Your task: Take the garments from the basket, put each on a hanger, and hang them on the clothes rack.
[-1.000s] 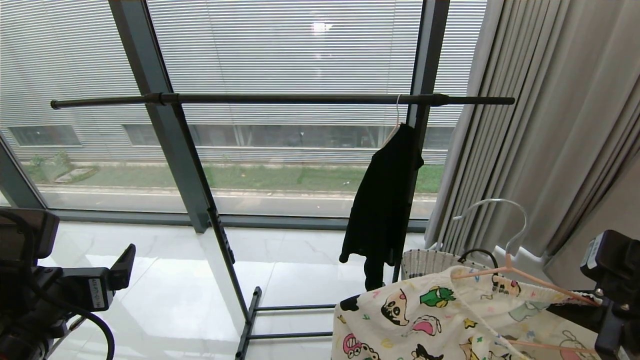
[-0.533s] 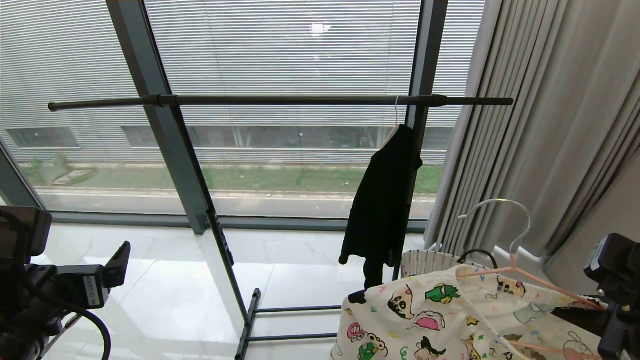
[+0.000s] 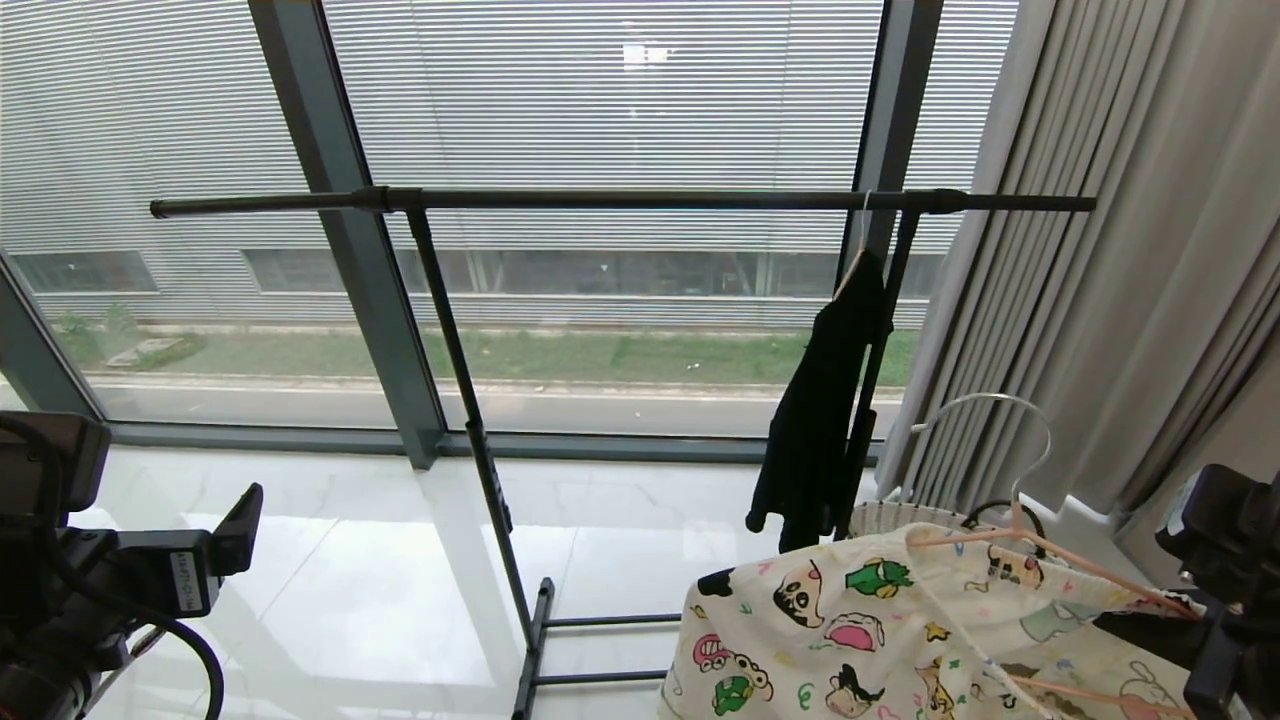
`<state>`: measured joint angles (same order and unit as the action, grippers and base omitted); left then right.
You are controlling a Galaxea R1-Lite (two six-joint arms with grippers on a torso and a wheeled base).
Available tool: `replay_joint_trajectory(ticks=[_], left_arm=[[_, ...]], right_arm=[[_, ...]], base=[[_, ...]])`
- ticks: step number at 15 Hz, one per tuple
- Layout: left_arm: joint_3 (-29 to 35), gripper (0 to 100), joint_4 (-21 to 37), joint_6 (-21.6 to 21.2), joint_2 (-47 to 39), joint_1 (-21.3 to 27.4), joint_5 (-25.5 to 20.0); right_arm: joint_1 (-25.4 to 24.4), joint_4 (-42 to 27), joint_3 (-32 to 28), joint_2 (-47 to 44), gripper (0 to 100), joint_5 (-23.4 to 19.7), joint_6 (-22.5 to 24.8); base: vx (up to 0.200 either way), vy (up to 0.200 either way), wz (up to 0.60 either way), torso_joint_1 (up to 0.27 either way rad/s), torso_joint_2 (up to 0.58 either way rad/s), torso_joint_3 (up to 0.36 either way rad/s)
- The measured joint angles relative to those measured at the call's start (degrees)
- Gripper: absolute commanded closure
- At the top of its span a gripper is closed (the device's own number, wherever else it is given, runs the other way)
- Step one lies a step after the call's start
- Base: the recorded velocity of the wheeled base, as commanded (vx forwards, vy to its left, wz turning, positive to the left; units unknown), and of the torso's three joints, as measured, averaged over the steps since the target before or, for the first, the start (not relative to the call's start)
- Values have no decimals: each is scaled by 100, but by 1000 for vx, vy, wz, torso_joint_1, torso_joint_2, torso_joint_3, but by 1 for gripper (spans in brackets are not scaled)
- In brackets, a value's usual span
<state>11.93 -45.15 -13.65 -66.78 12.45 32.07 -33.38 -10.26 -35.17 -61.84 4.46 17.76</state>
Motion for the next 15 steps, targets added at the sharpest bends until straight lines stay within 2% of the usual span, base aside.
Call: replay_joint_trajectory(ticks=[2,5,8,12,14,15], left_arm=[[7,0,0,2,-15,54,-6],[11,0,0,0,-30,174,-6],[7,0,-2,-5,-44,235,-5],[7,0,-2,-6,-45,249,-5],[7,0,0,-106,-45,246,0],[7,0,0,-167,-45,257,0]], right_arm=[[0,88,-107,-249,100,10,-340],[-9,283,-407,-773,100,163,-742],[-74,551,-870,-1538,100,809,-1303],[-356,608,-1624,-2492,100,1805,-2634],[-546,597,-2150,-2872,100,2064,-3298],[-603,575,-2383,-3024,100,2198,-3467]], base=[[0,200,0,0,0,2],[0,0,0,0,0,0],[0,0,0,0,0,0],[0,0,0,0,0,0],[0,0,0,0,0,0],[0,0,0,0,0,0]])
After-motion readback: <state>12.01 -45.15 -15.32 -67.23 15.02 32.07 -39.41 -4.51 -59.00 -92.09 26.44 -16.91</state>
